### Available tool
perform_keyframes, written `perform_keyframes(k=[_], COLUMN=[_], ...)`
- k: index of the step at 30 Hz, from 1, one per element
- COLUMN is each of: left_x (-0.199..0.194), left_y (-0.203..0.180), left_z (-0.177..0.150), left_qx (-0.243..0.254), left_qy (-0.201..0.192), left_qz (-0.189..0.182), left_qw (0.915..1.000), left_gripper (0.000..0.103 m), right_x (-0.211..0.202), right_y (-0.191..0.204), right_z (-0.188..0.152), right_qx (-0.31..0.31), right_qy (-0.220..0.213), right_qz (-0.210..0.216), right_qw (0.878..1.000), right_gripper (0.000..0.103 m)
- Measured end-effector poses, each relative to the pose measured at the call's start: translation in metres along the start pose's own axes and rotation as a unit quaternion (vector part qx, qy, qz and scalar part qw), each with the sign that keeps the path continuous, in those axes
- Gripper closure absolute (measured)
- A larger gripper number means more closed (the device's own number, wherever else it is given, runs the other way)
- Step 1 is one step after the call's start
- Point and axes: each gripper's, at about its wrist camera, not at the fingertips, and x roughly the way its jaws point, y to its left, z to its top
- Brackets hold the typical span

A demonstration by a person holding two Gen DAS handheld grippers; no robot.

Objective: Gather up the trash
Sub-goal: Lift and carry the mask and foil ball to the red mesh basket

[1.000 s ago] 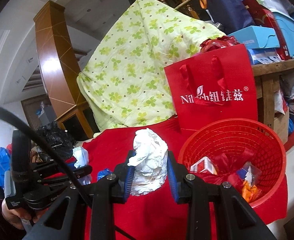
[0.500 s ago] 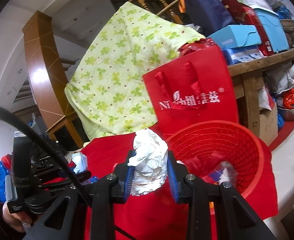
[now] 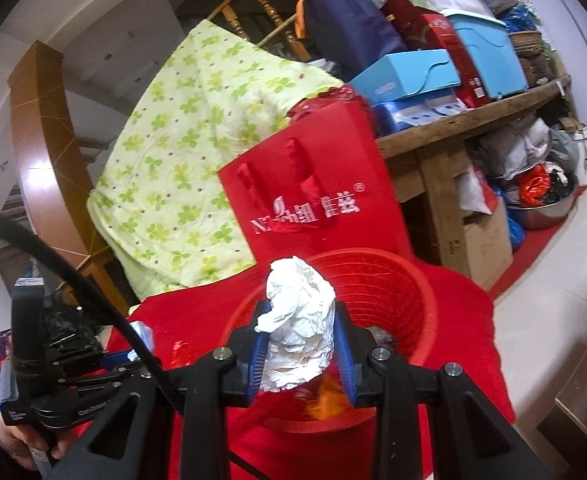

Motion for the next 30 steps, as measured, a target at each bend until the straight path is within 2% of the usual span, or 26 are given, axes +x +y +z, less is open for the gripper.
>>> perform_keyframes(k=[12,20,25,30], left_x=[-0.002,-0.005,0.0,0.011], left_y=[-0.023,-0.037,-0.04,-0.04], left_z=[0.018,0.035,0.05,0.06], left_qx=[0.008,0.025,0.014,-0.018], left_qy=[-0.004,-0.025,-0.041,-0.049], left_qz=[-0.064,-0.097,-0.141,-0.201], left_qw=[0.9979,0.9947,0.989,0.9782], left_gripper=[0.077,0.077,0.077,0.076], right_x=[-0.008,-0.008,0.0,0.039], right_y=[-0.019,-0.021,-0.018,-0.026], right_z=[0.004,0.006,0.017,0.035], right_qx=[0.016,0.016,0.01,0.026], right_qy=[-0.008,-0.009,-0.007,0.028], right_qz=[-0.017,-0.019,-0.02,-0.013], right_qw=[1.0,1.0,1.0,0.999], right_gripper=[0.069,0.069,0.068,0.068])
